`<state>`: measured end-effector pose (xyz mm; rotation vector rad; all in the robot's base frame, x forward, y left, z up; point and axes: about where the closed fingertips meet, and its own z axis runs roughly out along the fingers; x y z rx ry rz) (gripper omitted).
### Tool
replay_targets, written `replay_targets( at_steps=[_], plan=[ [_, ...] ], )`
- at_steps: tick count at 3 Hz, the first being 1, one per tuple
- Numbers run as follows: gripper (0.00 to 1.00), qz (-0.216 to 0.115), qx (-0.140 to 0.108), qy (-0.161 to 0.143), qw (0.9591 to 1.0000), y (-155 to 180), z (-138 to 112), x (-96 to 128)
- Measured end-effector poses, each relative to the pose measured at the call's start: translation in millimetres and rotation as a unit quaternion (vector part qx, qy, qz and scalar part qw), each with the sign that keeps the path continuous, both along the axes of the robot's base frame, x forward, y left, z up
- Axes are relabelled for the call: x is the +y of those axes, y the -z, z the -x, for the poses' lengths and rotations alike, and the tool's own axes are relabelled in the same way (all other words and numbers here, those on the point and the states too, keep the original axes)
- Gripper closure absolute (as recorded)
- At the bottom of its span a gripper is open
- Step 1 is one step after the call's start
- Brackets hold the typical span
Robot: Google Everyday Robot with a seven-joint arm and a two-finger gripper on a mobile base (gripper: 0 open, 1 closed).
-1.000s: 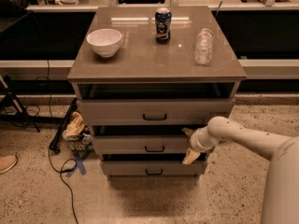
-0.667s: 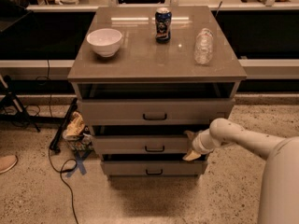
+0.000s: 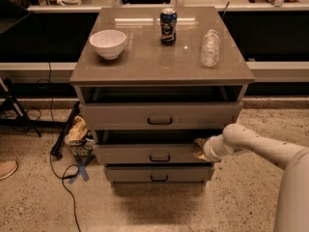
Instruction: Open middle drawer
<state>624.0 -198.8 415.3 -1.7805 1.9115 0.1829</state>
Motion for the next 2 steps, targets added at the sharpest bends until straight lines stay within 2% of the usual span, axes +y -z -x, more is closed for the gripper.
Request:
replay_targets(
  at_steps=[1,2],
  plan=[
    [1.00,0.000,0.000,0.000,1.0000,-4.9,0.0,0.0],
    [0.84,0.000,0.000,0.000,1.0000,-7.3,0.0,0.0]
  ],
)
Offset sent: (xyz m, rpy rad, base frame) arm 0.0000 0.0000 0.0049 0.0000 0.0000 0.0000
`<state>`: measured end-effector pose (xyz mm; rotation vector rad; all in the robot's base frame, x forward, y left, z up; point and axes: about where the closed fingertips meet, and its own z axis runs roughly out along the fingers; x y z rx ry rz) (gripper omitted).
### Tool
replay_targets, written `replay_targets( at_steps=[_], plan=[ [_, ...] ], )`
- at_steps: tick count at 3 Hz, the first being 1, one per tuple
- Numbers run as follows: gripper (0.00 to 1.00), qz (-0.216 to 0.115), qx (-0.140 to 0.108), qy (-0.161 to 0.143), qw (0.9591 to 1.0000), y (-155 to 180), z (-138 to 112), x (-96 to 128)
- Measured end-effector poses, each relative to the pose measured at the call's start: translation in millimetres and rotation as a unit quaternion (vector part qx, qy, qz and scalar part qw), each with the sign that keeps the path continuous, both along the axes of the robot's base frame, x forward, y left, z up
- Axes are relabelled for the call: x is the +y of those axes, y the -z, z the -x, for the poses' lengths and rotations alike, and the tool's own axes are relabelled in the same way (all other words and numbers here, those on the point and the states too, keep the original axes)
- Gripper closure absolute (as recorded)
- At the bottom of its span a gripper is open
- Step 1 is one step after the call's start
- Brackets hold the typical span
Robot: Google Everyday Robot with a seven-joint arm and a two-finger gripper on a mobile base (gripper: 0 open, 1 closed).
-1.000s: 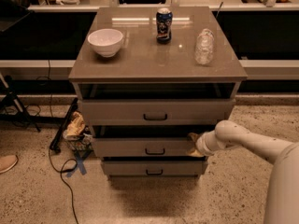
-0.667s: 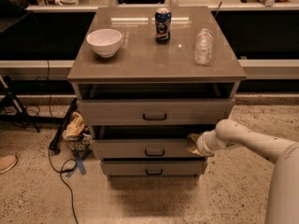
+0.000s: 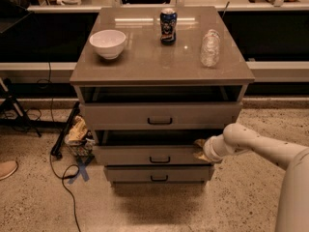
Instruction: Open middle drawer
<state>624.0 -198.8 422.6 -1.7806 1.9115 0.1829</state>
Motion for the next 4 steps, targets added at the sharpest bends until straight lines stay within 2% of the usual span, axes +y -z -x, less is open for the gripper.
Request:
replay_targets(
  at_steps=[3,4],
  plan=[
    [0.15,0.000,0.000,0.000,1.0000,-6.9,0.0,0.0],
    [0.00,0.002,-0.002,-0.002,1.0000,-8.0,-0.1,1.1]
  ],
)
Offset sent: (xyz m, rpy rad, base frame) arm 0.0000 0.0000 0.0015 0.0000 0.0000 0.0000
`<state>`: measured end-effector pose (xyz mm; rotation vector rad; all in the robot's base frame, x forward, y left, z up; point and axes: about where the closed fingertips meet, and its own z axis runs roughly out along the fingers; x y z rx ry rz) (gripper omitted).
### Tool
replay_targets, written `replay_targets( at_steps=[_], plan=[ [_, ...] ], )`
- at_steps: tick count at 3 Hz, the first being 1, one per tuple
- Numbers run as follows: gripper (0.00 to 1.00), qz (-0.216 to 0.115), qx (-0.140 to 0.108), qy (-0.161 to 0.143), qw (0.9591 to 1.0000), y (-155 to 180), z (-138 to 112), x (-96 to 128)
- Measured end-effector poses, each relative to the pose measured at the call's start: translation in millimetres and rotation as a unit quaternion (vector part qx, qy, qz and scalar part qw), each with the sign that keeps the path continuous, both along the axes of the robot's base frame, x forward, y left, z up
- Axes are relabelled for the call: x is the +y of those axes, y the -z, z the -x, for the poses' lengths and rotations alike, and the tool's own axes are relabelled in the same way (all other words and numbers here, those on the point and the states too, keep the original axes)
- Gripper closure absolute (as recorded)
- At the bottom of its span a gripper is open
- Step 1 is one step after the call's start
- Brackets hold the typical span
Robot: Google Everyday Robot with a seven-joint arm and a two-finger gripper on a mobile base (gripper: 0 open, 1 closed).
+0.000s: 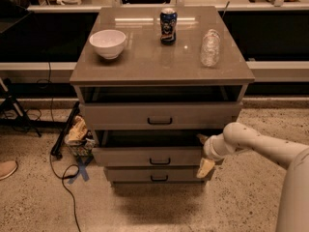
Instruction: Open middle drawer
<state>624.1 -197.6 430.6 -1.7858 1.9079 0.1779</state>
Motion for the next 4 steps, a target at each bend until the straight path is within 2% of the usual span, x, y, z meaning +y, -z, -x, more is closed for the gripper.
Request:
replay_targets(
  at_steps=[1,2,3,4],
  plan=[
    [0.00,0.011,-0.008,-0.010,0.9999,-6.4,-0.5,6.4],
    [0.00,0.016,0.015,-0.011,0.9997,7.3,-1.2,8.9],
    [0.18,0.016,0.040,-0.007,0.9990,23.2,-2.3,7.7],
    [0.42,0.019,0.053,0.009,0.9984,29.0,3.0,-0.6]
  ],
)
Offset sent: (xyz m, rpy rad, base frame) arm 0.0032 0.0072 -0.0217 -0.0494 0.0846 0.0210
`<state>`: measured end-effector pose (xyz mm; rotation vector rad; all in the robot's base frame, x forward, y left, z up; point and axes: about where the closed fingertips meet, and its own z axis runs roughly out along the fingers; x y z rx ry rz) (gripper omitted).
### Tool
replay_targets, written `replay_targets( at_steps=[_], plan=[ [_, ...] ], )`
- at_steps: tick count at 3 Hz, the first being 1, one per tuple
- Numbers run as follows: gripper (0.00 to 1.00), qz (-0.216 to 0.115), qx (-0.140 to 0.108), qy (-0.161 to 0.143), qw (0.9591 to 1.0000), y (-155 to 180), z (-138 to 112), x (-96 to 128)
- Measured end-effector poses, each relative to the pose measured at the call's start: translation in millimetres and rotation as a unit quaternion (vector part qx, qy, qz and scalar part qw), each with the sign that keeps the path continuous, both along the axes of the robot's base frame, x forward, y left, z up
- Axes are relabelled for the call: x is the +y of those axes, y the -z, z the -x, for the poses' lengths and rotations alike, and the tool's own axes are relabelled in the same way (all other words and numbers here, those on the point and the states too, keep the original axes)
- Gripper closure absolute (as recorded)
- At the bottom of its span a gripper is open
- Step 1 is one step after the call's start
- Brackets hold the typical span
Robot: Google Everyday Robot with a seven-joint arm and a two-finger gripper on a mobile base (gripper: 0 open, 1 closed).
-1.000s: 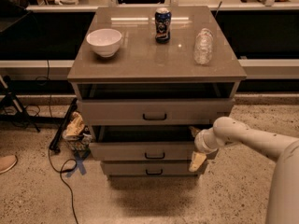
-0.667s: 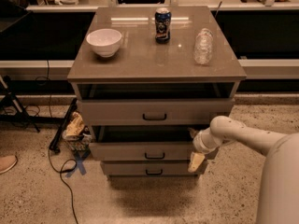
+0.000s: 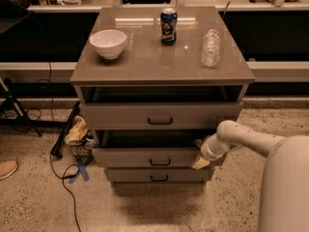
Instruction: Open middle drawer
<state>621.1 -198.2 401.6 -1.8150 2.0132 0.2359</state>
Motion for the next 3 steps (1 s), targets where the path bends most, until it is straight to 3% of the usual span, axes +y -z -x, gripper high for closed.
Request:
replay_targets(
  at_steps=[2,3],
  plan=[
    [0.89,0.001,0.000,0.005,1.0000,-4.4,1.3,-2.4],
    [1.00,0.001,0.000,0.005,1.0000,-4.4,1.3,-2.4]
  ],
)
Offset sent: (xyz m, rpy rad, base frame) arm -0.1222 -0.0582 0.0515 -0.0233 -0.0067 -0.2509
